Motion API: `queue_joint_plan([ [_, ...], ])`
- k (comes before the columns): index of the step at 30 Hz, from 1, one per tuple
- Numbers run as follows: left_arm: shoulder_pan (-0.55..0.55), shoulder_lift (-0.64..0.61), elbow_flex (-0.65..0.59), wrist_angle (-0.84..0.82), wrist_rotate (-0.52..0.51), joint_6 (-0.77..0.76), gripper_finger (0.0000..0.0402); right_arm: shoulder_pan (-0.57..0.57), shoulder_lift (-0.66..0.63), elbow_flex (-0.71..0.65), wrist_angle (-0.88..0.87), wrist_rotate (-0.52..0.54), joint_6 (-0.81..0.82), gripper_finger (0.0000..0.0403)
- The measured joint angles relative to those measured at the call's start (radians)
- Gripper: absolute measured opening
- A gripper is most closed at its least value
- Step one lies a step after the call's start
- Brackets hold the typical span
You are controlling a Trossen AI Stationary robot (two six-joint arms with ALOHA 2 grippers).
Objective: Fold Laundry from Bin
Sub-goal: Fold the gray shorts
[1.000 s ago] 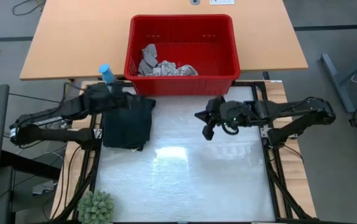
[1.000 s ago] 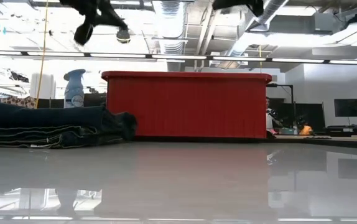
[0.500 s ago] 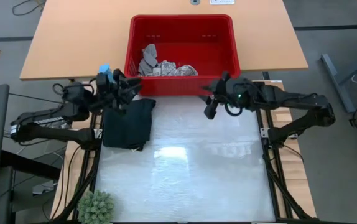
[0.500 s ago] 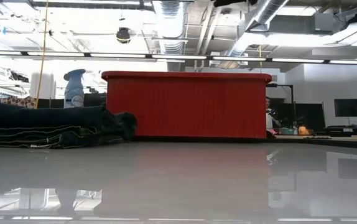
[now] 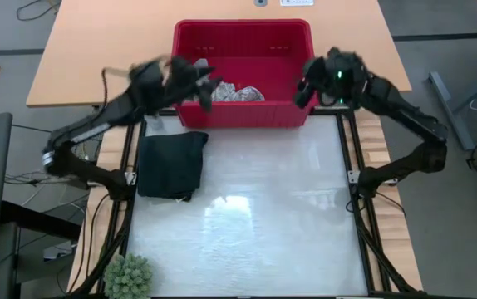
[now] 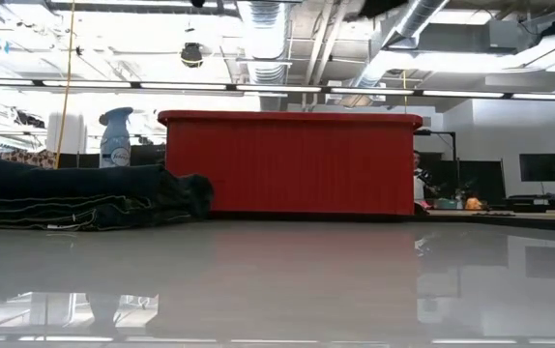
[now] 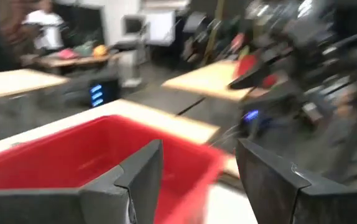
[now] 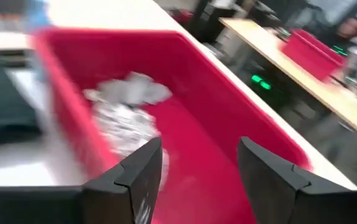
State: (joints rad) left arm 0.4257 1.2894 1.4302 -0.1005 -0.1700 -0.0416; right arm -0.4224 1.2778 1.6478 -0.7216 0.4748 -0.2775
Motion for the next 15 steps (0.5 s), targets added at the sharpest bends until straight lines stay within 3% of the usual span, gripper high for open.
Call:
queue_joint_plan([
  [3, 0.084, 0.151, 0.233, -0.196, 0.0, 0.039, 0.0194, -0.118, 0.002, 0.0, -0.013, -0.053, -0.042, 0.0227],
  [7, 0.183, 0.378, 0.559, -0.452, -0.001, 0.037, 0.0194, -0.264, 0.001, 0.0, -0.023, -0.251, -0.045, 0.0226],
  [11, 0.263, 0.591, 0.892, -0.671, -0.118, 0.039, 0.0194, -0.369, 0.004, 0.0, -0.031, -0.405, -0.044, 0.0226],
  [12, 0.281, 0.634, 0.932, -0.689, -0.157, 0.042, 0.0194, -0.387, 0.005, 0.0, -0.031, -0.433, -0.04, 0.0226],
  [15, 0.342, 0.63, 0.801, -0.593, -0.173, 0.008, 0.0194, -0.429, 0.004, 0.0, -0.033, -0.505, -0.038, 0.0226],
])
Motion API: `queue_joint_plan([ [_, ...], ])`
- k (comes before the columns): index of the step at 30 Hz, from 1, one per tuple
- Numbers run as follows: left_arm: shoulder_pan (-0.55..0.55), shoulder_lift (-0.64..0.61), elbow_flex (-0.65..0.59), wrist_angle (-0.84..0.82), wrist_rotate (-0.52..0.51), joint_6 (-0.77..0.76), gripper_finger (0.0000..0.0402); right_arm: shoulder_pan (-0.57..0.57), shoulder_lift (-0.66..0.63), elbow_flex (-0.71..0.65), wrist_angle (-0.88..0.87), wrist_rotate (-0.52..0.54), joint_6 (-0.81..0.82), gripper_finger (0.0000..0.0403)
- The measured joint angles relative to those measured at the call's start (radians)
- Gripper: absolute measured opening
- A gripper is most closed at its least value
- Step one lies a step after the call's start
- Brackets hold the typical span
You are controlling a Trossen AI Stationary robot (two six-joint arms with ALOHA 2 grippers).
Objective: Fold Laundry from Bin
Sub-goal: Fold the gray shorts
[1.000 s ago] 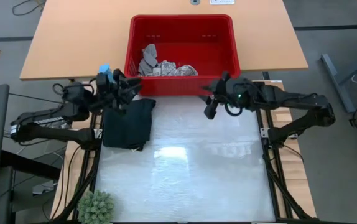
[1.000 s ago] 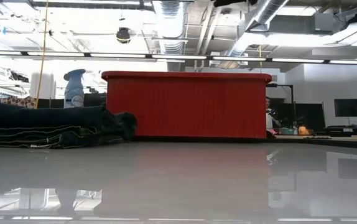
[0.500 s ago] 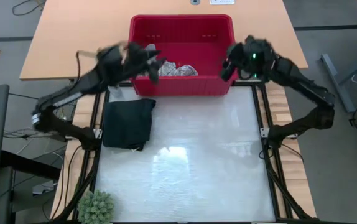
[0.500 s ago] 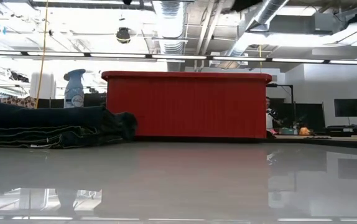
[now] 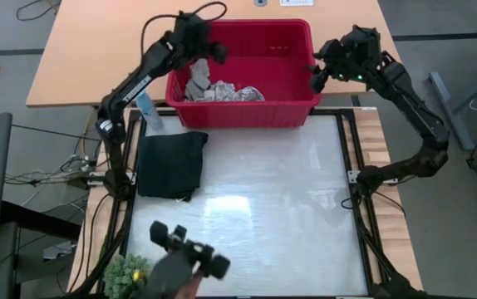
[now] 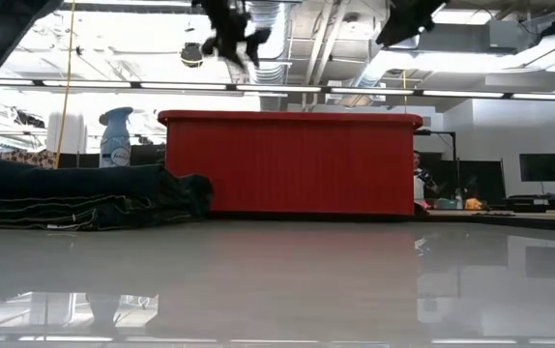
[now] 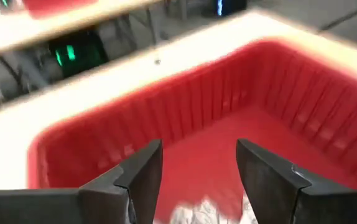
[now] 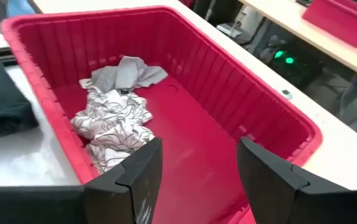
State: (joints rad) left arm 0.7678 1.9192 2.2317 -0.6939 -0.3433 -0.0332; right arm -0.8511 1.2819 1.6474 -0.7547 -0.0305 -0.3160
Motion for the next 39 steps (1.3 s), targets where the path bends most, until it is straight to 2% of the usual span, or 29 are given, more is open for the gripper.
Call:
queue_joint_plan([
  [3, 0.049, 0.004, -0.083, 0.012, 0.027, -0.072, 0.0194, -0.016, 0.0, 0.0, -0.011, -0.038, 0.0, 0.0226],
  [7, 0.108, 0.018, -0.163, 0.033, 0.018, -0.058, 0.0194, -0.021, 0.0, -0.001, -0.019, -0.053, 0.0, 0.0226],
  [11, 0.142, 0.042, -0.224, 0.131, 0.049, -0.032, 0.0194, -0.02, 0.0, -0.001, -0.019, -0.053, 0.017, 0.0226],
  [13, 0.147, 0.068, -0.221, 0.191, 0.059, -0.02, 0.0194, -0.02, 0.004, -0.001, -0.018, -0.053, 0.058, 0.0226],
  [21, 0.146, 0.174, -0.211, 0.196, 0.068, 0.044, 0.0194, -0.015, 0.046, -0.001, -0.014, -0.053, 0.106, 0.0226],
  [24, 0.146, 0.178, -0.211, 0.16, 0.075, 0.056, 0.0194, -0.015, 0.081, -0.001, -0.011, -0.052, 0.106, 0.0226],
  [30, 0.141, 0.166, -0.211, 0.191, 0.07, 0.078, 0.0194, -0.013, 0.154, -0.001, 0.029, -0.054, 0.106, 0.0226],
  [39, 0.133, 0.143, -0.211, 0.142, 0.134, 0.089, 0.0194, 0.009, 0.228, -0.001, 0.213, -0.079, 0.083, 0.0226],
])
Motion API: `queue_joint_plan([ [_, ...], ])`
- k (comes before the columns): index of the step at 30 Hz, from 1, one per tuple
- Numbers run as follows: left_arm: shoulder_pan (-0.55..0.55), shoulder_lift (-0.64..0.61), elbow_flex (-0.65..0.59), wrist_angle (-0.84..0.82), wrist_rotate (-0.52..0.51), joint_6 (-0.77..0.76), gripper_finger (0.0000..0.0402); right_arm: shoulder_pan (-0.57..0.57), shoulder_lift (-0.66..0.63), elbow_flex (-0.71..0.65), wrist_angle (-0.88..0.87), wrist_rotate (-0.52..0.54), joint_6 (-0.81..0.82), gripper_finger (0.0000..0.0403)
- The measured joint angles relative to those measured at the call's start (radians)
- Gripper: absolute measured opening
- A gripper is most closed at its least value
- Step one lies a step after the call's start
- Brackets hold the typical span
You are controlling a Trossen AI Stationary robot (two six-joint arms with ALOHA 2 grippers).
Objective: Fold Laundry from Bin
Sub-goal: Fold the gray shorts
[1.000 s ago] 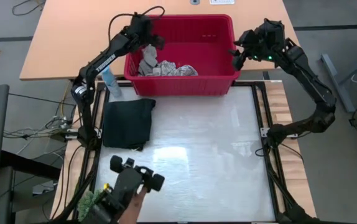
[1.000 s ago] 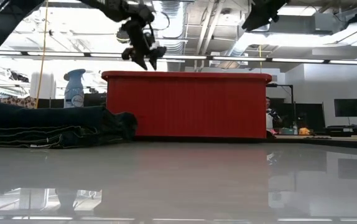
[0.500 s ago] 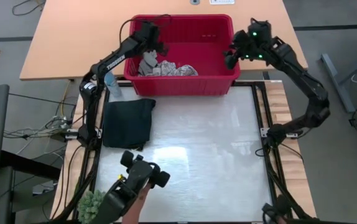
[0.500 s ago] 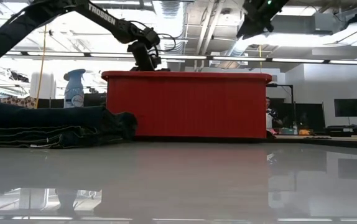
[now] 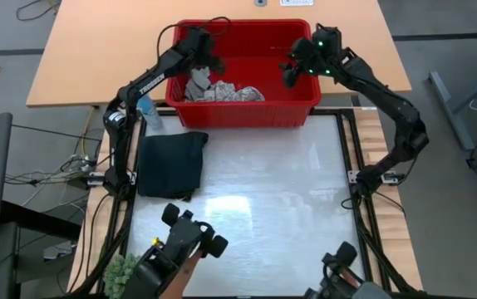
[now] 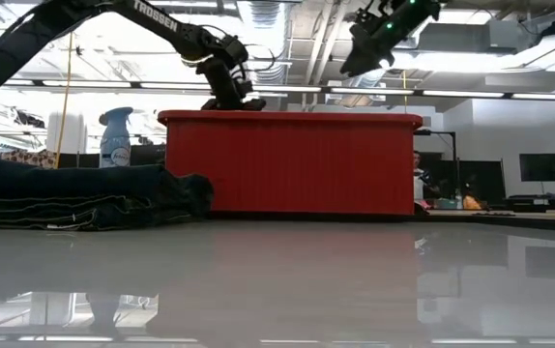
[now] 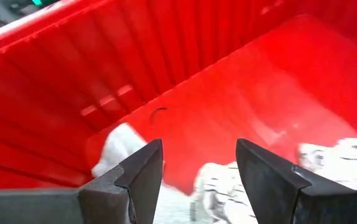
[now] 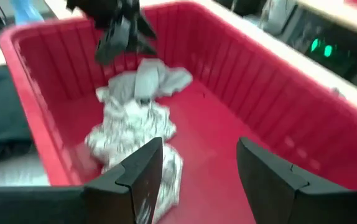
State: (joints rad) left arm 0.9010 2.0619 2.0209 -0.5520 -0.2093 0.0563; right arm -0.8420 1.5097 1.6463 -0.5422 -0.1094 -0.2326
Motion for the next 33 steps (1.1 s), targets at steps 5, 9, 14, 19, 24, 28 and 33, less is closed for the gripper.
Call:
queue_joint_plan([
  [5, -0.005, -0.065, 0.0, 0.002, 0.071, -0.038, 0.0194, 0.003, 0.037, 0.015, 0.143, -0.031, 0.068, 0.0226],
  [9, -0.006, -0.125, 0.0, 0.019, 0.095, -0.049, 0.0194, 0.004, 0.118, 0.099, 0.169, -0.051, 0.047, 0.0226],
  [14, 0.003, -0.121, 0.0, 0.044, 0.065, 0.022, 0.0194, 0.005, 0.202, 0.227, 0.095, -0.053, 0.044, 0.0226],
  [19, -0.001, -0.063, 0.0, 0.046, -0.048, 0.107, 0.0194, 0.009, 0.239, 0.273, -0.02, -0.054, 0.04, 0.0226],
  [24, -0.004, 0.012, 0.0, 0.051, -0.065, 0.092, 0.0194, 0.011, 0.24, 0.273, -0.097, -0.077, 0.037, 0.0226],
  [28, 0.012, 0.087, 0.0, 0.061, -0.108, 0.038, 0.0194, 0.011, 0.24, 0.273, -0.134, -0.08, 0.021, 0.0226],
  [33, 0.028, 0.166, 0.0, 0.058, -0.126, 0.002, 0.0194, 0.011, 0.24, 0.273, -0.139, -0.08, 0.022, 0.0226],
])
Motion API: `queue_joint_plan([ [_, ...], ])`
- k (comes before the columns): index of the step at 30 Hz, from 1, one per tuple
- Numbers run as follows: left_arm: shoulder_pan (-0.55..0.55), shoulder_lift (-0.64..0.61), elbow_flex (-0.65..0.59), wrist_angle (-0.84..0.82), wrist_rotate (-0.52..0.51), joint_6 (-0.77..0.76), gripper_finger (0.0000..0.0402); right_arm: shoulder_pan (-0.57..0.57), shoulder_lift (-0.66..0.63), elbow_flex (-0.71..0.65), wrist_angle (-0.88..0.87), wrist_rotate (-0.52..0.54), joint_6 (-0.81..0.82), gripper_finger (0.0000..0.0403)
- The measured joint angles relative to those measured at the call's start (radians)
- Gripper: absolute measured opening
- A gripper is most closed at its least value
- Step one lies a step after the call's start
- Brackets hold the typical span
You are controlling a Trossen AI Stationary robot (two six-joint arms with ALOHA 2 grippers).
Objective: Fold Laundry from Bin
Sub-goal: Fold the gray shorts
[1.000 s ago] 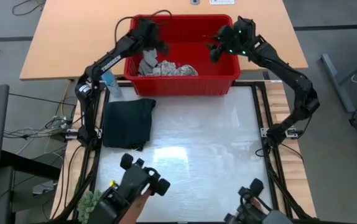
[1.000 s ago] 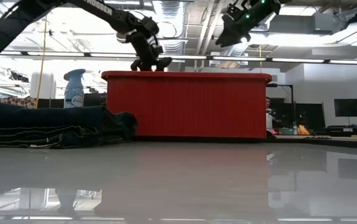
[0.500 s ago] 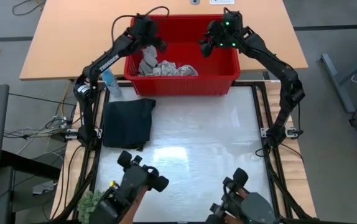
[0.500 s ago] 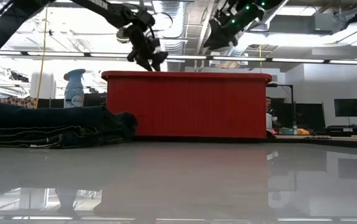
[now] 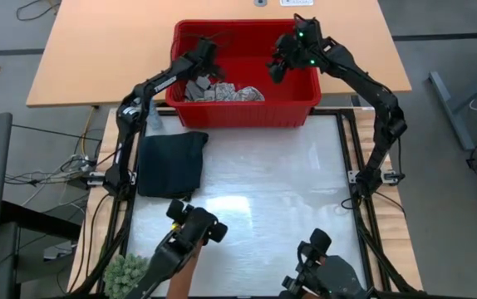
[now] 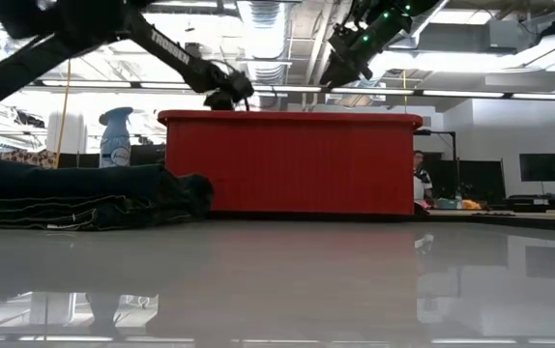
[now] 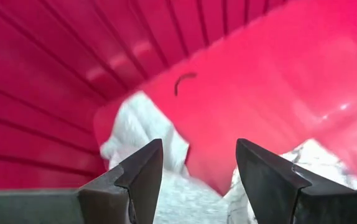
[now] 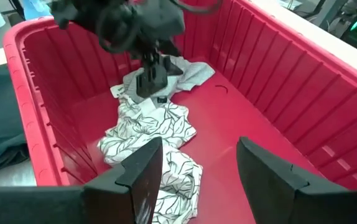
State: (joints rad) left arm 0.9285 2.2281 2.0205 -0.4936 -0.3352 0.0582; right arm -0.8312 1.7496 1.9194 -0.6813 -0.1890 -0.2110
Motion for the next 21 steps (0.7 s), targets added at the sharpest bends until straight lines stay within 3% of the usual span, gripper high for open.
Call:
queue_joint_plan([
  [6, 0.004, 0.049, 0.0, -0.02, -0.04, -0.023, 0.0194, -0.001, 0.0, 0.0, 0.0, 0.0, 0.0, 0.0226],
  [10, 0.01, 0.06, 0.0, -0.046, -0.155, -0.019, 0.0194, -0.001, 0.0, 0.0, 0.0, 0.0, 0.0, 0.0226],
  [15, 0.031, 0.069, 0.001, -0.054, -0.085, -0.037, 0.0194, -0.001, 0.0, 0.0, 0.002, 0.0, -0.007, 0.0226],
  [21, 0.04, 0.109, 0.001, -0.036, -0.099, 0.014, 0.0194, 0.0, 0.0, 0.0, 0.009, 0.0, -0.008, 0.0226],
])
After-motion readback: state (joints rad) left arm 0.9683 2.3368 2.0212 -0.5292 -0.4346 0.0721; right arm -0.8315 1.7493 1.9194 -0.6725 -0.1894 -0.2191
